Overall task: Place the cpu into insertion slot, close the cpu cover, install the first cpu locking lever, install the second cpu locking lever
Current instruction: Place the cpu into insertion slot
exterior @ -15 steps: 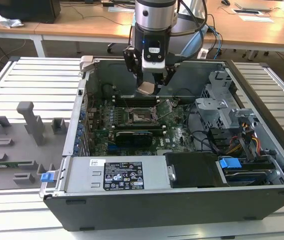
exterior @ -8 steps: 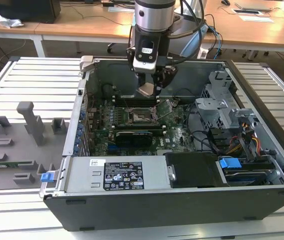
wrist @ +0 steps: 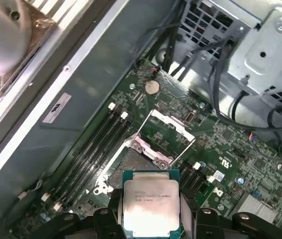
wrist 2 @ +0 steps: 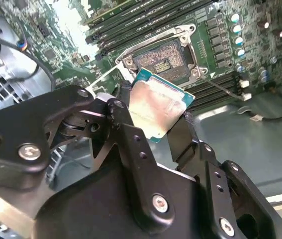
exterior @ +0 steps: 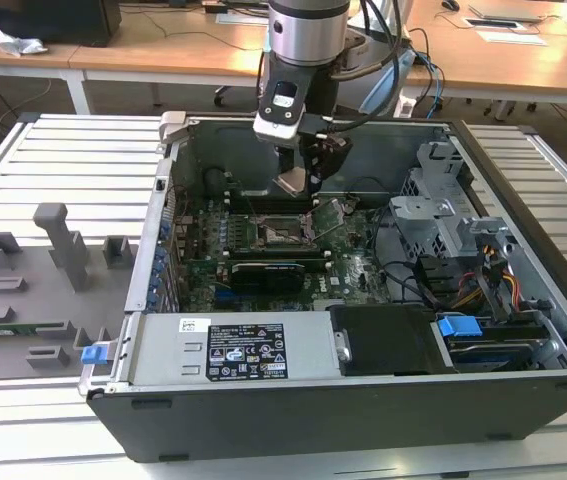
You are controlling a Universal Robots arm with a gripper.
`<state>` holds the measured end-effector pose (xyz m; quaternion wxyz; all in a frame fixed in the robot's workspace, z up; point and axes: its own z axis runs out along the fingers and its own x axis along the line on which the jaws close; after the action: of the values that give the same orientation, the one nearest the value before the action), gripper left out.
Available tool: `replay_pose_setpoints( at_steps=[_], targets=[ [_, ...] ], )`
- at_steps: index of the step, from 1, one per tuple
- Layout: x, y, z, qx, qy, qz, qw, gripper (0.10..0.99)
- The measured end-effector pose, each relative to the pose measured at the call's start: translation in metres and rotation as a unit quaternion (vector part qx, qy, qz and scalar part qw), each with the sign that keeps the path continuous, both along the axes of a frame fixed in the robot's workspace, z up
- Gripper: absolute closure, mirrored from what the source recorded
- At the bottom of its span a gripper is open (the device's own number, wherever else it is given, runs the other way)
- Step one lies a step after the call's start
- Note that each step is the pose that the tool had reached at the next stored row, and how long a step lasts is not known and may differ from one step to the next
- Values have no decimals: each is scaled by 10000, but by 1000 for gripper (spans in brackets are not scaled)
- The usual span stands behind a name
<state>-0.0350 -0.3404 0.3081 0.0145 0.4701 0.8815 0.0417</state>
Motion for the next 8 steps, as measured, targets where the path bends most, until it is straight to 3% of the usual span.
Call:
replay_pose_setpoints(
  at_steps=[3, 7, 8],
  targets=[
    [0, 0, -13, 0, 0, -525, 9986, 545],
    [0, 0, -25, 0, 0, -999, 9950, 545],
    [0, 0, -30, 0, 0, -1165, 9932, 545]
  ],
)
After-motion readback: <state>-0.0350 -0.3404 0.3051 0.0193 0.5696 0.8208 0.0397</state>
